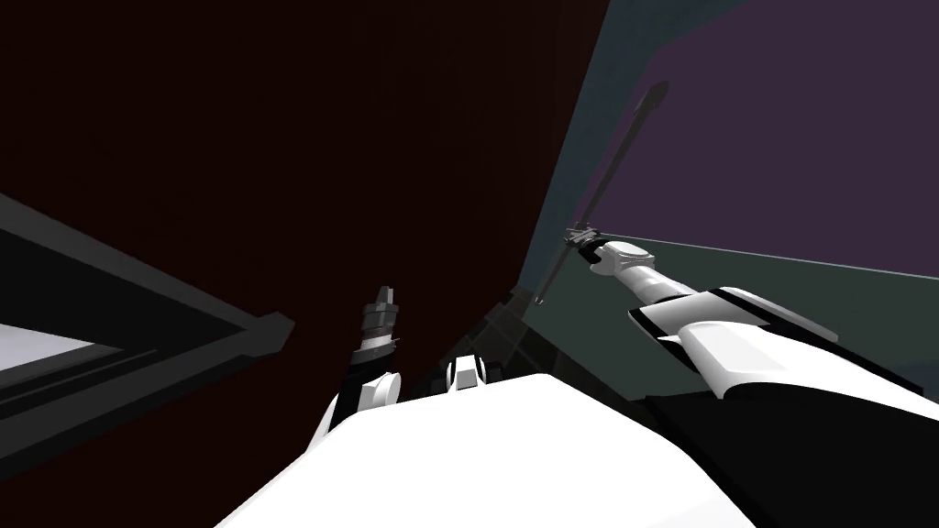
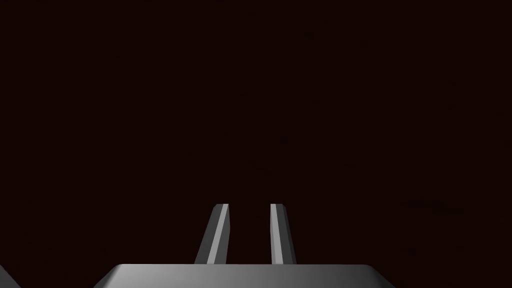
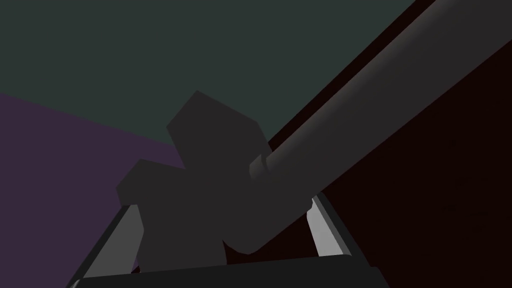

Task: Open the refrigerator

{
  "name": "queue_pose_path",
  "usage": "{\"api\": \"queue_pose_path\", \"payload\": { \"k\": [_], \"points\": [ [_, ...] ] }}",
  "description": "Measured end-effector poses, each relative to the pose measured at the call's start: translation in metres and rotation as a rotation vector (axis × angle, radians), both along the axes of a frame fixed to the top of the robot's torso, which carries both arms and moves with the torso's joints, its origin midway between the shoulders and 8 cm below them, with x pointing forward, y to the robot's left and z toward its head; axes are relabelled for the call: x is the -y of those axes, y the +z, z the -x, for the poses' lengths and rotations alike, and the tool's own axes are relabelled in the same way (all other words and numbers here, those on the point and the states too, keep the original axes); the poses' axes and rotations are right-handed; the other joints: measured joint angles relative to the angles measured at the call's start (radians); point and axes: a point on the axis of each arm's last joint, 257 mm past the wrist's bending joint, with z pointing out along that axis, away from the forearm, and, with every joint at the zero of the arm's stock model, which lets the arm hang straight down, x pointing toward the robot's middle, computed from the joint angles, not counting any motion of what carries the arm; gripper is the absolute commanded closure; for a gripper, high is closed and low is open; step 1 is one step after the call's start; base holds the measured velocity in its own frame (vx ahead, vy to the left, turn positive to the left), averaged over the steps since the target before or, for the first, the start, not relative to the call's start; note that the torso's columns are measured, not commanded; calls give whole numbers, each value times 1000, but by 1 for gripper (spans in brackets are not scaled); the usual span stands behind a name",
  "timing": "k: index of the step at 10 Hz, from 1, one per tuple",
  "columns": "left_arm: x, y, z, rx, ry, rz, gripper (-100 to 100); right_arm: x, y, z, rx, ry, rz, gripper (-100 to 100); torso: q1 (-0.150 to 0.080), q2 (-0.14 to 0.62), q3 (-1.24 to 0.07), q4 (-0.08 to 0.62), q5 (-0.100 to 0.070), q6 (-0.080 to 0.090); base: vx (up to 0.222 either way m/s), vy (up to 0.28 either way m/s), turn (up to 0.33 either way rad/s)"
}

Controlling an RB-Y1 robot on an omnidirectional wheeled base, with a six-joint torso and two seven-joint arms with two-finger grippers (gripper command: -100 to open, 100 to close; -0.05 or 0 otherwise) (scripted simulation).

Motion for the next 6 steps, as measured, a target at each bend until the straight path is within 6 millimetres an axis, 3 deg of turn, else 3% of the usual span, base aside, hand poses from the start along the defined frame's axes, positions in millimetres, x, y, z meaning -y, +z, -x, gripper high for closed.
{"api": "queue_pose_path", "payload": {
  "k": [3, 4, 6],
  "points": [
    [0, 0, 0, 0, 0, 0, 0, -21, 0, -6, -3, 64, 5, 100, 0, 0, -1, 0, 1, -6, 86, 95, -215],
    [0, 0, 0, -1, 0, 0, 0, -28, 1, -10, -3, 89, 7, 100, 0, -1, -1, 1, 1, -2, 13, 37, -40],
    [1, -3, 0, -7, -3, 0, 0, -41, 4, -18, 8, 128, 2, 100, 0, 6, 3, 1, -2, -9, -245, -62, 40]
  ]
}}
